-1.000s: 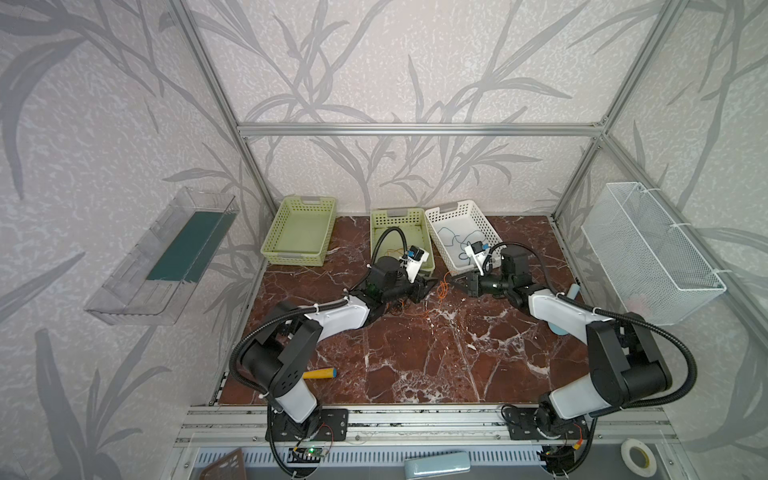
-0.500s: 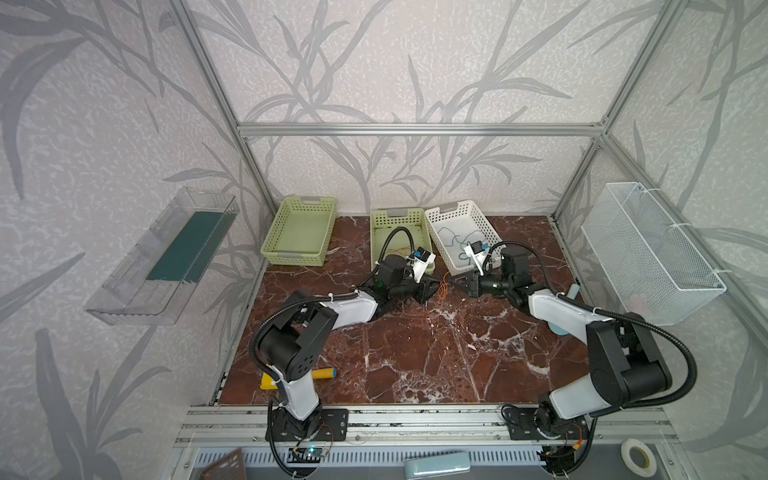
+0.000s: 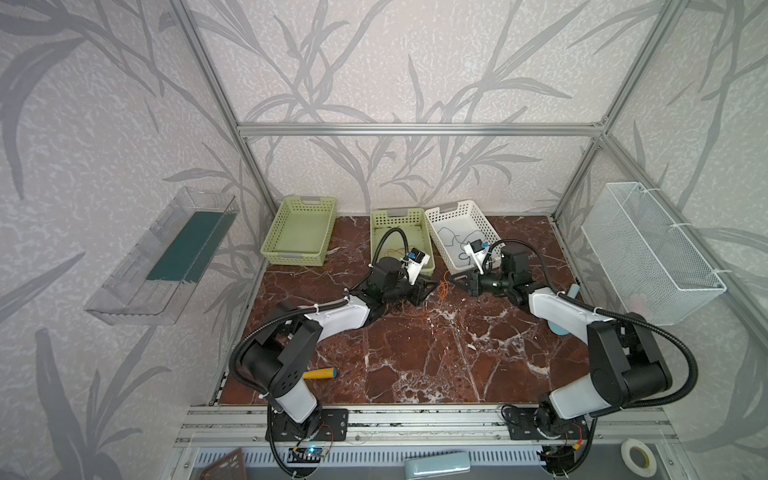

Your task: Untangle the cables

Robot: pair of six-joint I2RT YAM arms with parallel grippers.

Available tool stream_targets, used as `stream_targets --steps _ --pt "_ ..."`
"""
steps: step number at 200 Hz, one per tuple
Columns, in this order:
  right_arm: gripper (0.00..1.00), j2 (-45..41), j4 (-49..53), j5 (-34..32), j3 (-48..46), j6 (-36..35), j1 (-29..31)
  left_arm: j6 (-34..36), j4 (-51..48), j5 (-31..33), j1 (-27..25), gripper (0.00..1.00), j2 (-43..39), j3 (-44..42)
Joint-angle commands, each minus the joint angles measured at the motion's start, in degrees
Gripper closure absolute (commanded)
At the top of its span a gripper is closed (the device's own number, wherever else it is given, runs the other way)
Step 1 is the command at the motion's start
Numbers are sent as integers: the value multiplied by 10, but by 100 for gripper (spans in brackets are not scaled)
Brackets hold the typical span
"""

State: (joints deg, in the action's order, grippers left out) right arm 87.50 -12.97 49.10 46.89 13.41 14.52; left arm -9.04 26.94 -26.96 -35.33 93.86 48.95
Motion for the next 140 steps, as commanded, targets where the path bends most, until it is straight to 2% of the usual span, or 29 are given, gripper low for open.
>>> stream_targets --steps 1,82,111,140 --pt "100 -4 5 8 15 -8 -2 7 -1 -2 1 65 -9 -7" --pt "100 -10 -2 22 11 -5 -2 -26 23 -70 -5 65 38 17" --pt "100 -8 -12 33 8 0 -1 -31 28 -68 -9 66 54 25" --pt "100 -6 -16 48 7 -1 -1 -42 55 -59 -9 72 64 29"
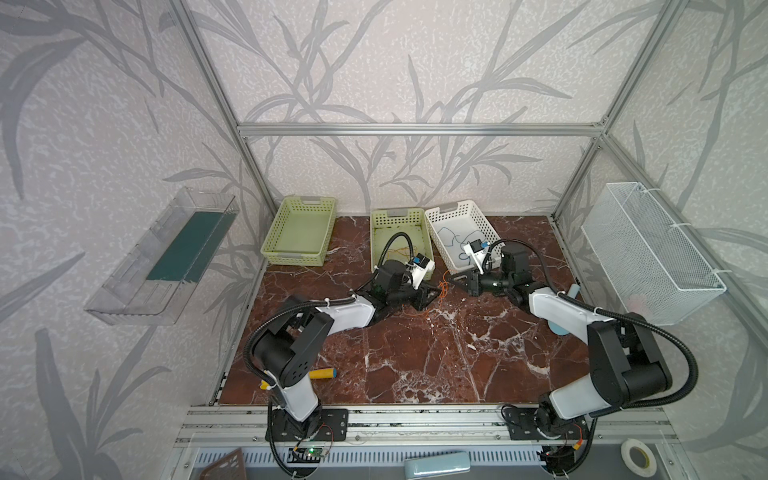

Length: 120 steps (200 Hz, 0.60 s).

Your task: Untangle the cables

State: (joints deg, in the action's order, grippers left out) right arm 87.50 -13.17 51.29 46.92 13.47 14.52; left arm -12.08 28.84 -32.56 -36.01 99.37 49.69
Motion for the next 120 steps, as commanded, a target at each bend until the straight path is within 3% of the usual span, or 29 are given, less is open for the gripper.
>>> stream_targets --steps 1,33,51,64,76,120 --pt "100 -6 -15 26 7 -2 -1 -12 37 -3 -2 73 10 22" --pt "97 0 -18 33 6 -1 0 -21 57 -10 -2 87 15 31" --pt "81 2 -19 28 6 3 0 -23 62 -9 -4 100 14 34" --pt "62 -4 -15 8 6 5 -1 -21 61 11 -3 100 6 28" --pt "51 -15 -1 -19 6 2 -5 -13 50 42 -4 100 -5 21" --pt "40 -65 39 -105 -13 6 -40 10 11 108 -3 100 -46 7"
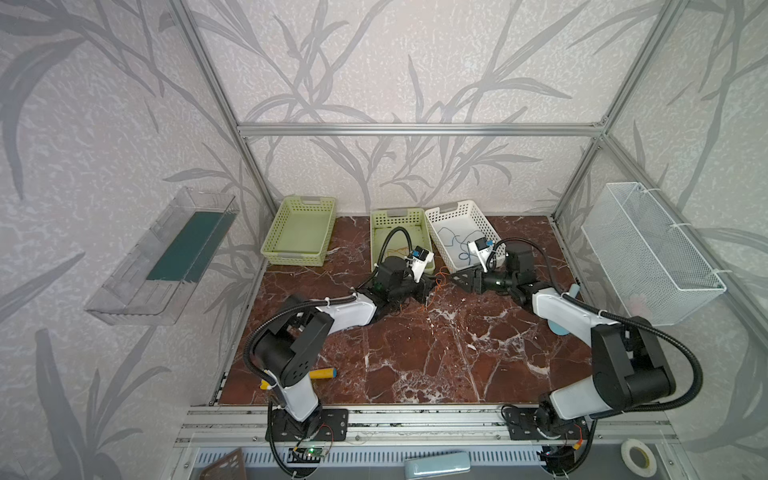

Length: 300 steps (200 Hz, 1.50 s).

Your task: Untangle the cables

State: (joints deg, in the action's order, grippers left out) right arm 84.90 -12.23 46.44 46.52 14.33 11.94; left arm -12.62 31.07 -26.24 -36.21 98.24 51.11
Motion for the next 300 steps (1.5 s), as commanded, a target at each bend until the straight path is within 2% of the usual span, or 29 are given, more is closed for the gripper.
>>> stream_targets --steps 1,26,55,77,89,112,145,185,204,223,245,269,300 --pt "39 -40 32 -58 -9 -4 -14 15 -12 45 -2 100 -35 -8" --pt "38 -61 33 -53 -34 -30 3 13 -31 57 -3 100 -44 -3" --pt "38 -80 17 -87 -63 -85 98 11 -36 57 -2 100 -47 2" --pt "38 -83 -51 -124 -89 -76 138 11 -47 55 -3 100 -45 10" --pt "38 -79 -79 -134 -95 -72 149 11 -47 54 -4 100 -45 11" --pt "38 -72 -57 -181 -77 -104 174 11 -49 54 -4 100 -47 11" --pt "40 -75 -74 -243 -75 -108 182 13 -52 56 -5 100 -52 9" --pt "45 -43 -89 -206 -50 -109 188 10 -53 52 -7 100 -47 17" --pt "51 -26 -96 -201 -36 -102 190 8 -55 48 -7 100 -45 20" --pt "62 -6 -97 -188 -21 -96 191 8 -54 50 -8 100 -44 21" --pt "80 -4 -73 -200 -13 -101 191 15 -58 58 -7 100 -50 20" --pt "98 -55 -84 -226 -48 -91 180 29 -74 74 -4 100 -62 17" --pt "100 -137 -86 -250 -99 -53 128 31 -95 83 15 100 -75 11"
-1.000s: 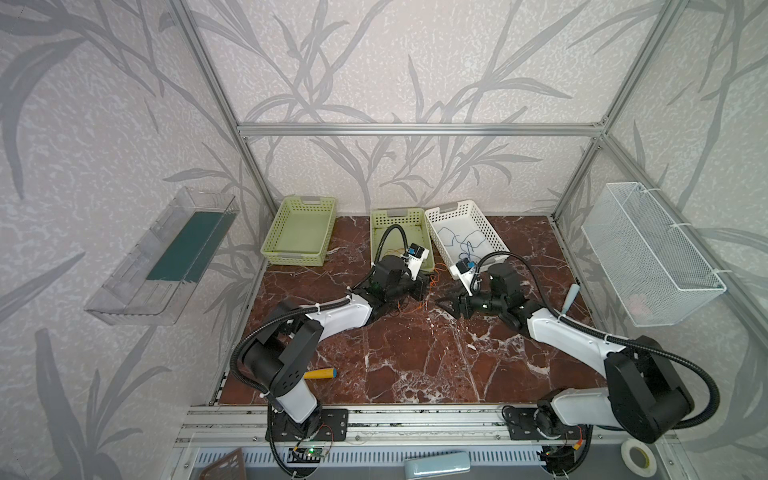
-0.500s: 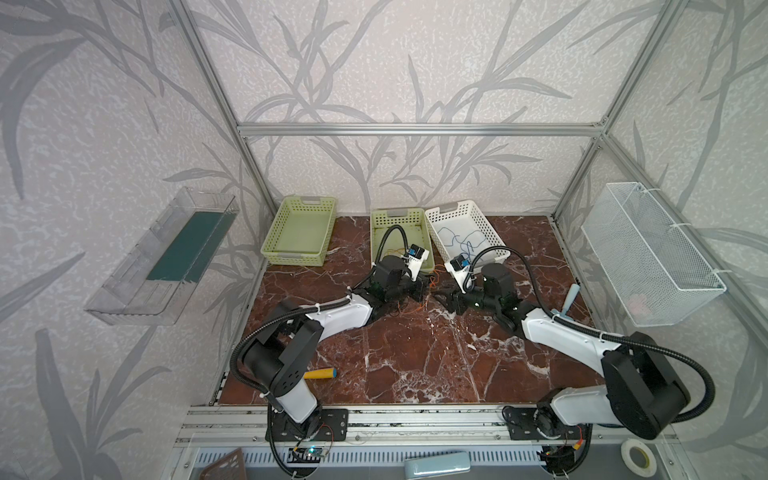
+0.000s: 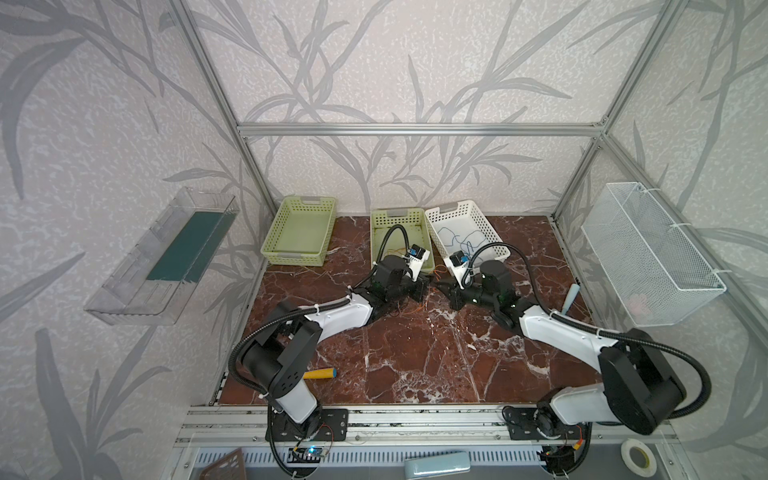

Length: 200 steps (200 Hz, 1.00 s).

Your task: Untangle the cables

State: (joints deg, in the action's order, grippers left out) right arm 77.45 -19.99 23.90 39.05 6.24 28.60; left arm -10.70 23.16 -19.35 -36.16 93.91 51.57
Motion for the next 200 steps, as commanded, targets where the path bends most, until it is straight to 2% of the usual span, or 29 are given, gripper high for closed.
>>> stream_targets --steps 1,36,86,105,132,169,200 --pt "100 -64 -7 -24 -25 28 -42 12 -17 15 16 100 -32 6" --pt "100 -124 19 40 -52 60 -152 3 -24 19 54 100 -50 -9" --pt "100 -173 26 62 -69 97 -261 2 -41 34 96 100 -70 -36" --pt "100 -179 54 42 -61 100 -288 2 -43 38 102 100 -74 -44" --pt "100 -181 113 -29 -41 92 -313 3 -44 30 103 100 -80 -49" --pt "100 -178 172 -78 -1 68 -332 -19 -3 -90 88 100 -64 -39" --pt "100 -162 254 -149 32 34 -332 -13 -17 -140 37 100 -20 5"
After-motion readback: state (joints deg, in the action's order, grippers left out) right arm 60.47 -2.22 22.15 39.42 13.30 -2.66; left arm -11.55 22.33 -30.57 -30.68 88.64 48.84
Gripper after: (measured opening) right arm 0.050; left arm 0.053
